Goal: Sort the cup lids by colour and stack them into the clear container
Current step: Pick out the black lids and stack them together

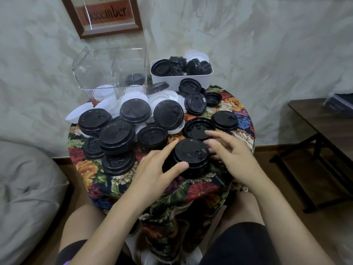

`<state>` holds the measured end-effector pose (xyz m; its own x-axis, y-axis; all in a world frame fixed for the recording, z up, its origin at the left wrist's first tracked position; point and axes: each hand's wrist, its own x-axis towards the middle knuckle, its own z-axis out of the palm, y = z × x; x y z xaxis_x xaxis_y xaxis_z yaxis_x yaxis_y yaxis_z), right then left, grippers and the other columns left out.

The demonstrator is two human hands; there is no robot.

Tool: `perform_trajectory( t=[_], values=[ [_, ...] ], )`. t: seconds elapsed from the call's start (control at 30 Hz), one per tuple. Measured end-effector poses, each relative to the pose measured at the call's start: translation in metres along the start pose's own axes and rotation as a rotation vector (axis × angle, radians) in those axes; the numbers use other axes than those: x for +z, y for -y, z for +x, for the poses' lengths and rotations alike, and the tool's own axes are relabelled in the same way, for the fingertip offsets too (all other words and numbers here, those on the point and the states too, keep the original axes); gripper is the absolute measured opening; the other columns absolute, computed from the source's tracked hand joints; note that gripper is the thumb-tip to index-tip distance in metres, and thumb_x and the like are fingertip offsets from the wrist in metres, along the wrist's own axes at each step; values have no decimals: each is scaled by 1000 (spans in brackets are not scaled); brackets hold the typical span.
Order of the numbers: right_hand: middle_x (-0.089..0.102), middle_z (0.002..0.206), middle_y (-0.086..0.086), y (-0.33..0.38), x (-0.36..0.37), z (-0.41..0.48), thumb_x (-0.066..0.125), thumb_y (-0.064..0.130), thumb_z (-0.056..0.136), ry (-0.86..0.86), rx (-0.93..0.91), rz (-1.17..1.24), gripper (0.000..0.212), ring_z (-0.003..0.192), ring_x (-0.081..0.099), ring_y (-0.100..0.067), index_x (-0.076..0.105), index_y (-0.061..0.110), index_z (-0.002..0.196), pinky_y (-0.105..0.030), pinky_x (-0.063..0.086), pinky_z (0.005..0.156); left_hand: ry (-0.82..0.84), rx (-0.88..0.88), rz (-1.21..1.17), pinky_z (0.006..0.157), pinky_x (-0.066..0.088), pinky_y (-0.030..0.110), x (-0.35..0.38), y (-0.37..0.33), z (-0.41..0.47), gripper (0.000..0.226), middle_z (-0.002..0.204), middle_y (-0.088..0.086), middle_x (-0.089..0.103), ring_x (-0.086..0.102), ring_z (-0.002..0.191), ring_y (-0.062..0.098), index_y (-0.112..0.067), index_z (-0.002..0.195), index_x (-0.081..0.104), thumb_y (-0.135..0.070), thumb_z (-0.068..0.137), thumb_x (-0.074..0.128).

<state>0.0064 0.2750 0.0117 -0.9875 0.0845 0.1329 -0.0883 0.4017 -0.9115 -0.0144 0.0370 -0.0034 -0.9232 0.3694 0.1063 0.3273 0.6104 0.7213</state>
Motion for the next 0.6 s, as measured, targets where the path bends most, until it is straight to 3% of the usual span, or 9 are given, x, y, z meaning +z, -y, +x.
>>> perform_trajectory(
  t=[0.1, 0.2, 0.3, 0.43, 0.6],
  values=[
    [64, 92, 14, 0, -6, 16, 63, 37, 100, -97, -52, -505, 38, 79, 58, -4, 60, 43, 138, -25, 48, 71, -29, 6, 24, 97, 30, 24, 0, -4, -2, 78, 126, -26, 48, 39, 123, -4, -49, 155, 33, -74, 82, 46],
    [49, 107, 9, 1, -1, 26, 60, 44, 101, -47, -97, -853, 39, 91, 55, -15, 60, 40, 140, -34, 46, 71, -33, 7, 20, 97, 28, 23, -1, -3, -2, 78, 122, -32, 46, 34, 114, -13, -50, 154, 34, -75, 82, 47],
    [46, 113, 5, -2, 1, 29, 60, 39, 102, -97, -135, -828, 25, 98, 57, -22, 72, 32, 123, -37, 46, 74, -33, 9, 20, 96, 28, 22, -1, -3, -3, 78, 119, -35, 44, 33, 113, -14, -49, 154, 35, -75, 82, 47],
    [49, 104, 10, 0, 0, 31, 66, 41, 98, -181, -92, -611, 10, 78, 55, -8, 70, 36, 105, -34, 43, 70, -25, 0, 31, 99, 31, 25, -2, -4, -3, 81, 124, -28, 47, 39, 123, -5, -47, 156, 34, -77, 81, 45],
    [56, 87, 10, -2, 1, 31, 77, 47, 86, -178, -30, -477, 15, 74, 52, -5, 67, 37, 91, -28, 37, 63, -20, -7, 31, 100, 32, 27, -1, -4, -3, 81, 127, -26, 49, 41, 128, 0, -46, 155, 36, -78, 81, 45]
  ],
)
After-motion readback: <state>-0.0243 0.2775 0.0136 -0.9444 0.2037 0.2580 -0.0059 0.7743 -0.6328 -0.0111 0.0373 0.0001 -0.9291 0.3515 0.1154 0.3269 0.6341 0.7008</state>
